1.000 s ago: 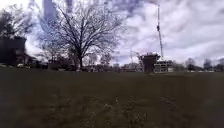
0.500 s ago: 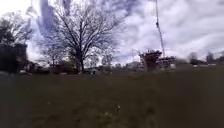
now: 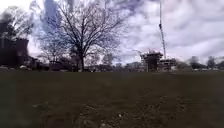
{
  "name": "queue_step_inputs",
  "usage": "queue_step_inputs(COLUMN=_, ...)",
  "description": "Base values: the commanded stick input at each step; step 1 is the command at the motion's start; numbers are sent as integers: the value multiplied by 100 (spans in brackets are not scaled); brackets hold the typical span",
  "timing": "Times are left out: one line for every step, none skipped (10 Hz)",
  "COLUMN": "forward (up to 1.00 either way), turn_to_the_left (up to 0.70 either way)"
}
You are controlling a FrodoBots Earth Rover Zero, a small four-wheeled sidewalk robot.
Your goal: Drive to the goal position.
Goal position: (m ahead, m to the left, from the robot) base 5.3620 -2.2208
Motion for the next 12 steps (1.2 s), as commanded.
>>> queue_step_inputs(forward=70, turn_to_the_left=0)
queue_step_inputs(forward=70, turn_to_the_left=0)
queue_step_inputs(forward=70, turn_to_the_left=0)
queue_step_inputs(forward=70, turn_to_the_left=0)
queue_step_inputs(forward=70, turn_to_the_left=0)
queue_step_inputs(forward=70, turn_to_the_left=0)
queue_step_inputs(forward=70, turn_to_the_left=0)
queue_step_inputs(forward=70, turn_to_the_left=0)
queue_step_inputs(forward=70, turn_to_the_left=0)
queue_step_inputs(forward=70, turn_to_the_left=0)
queue_step_inputs(forward=70, turn_to_the_left=0)
queue_step_inputs(forward=70, turn_to_the_left=0)
